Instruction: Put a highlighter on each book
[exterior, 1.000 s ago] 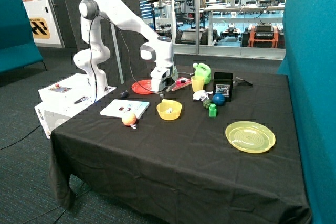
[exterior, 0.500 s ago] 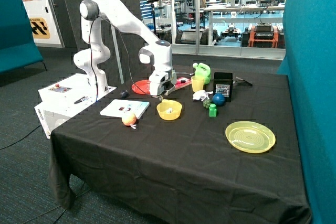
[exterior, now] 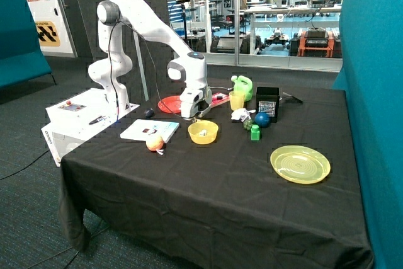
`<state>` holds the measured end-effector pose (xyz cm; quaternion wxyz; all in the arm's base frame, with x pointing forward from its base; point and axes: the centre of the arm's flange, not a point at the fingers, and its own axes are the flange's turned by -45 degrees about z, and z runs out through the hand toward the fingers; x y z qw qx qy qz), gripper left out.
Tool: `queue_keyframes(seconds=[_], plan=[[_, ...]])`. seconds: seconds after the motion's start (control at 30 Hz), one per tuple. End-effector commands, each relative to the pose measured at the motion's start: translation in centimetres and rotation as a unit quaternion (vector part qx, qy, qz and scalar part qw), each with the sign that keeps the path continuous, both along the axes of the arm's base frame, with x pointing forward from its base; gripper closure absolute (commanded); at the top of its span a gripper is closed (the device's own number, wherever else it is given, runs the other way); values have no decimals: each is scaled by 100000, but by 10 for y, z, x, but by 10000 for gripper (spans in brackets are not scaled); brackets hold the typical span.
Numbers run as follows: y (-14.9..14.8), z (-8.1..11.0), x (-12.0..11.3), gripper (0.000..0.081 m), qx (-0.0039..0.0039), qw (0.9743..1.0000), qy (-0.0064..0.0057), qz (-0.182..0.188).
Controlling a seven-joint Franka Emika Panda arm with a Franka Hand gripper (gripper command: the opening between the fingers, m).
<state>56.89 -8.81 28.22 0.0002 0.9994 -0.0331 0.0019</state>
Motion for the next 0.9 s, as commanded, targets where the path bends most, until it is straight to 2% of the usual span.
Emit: queue_keyframes(seconds=[0.0,0.37,0.87], plan=[[6,-4,9,324,24,99994,189,1076],[17,-9,12,345,22,99983,189,1860],[18,-13,13,371,22,99977,190,2113]])
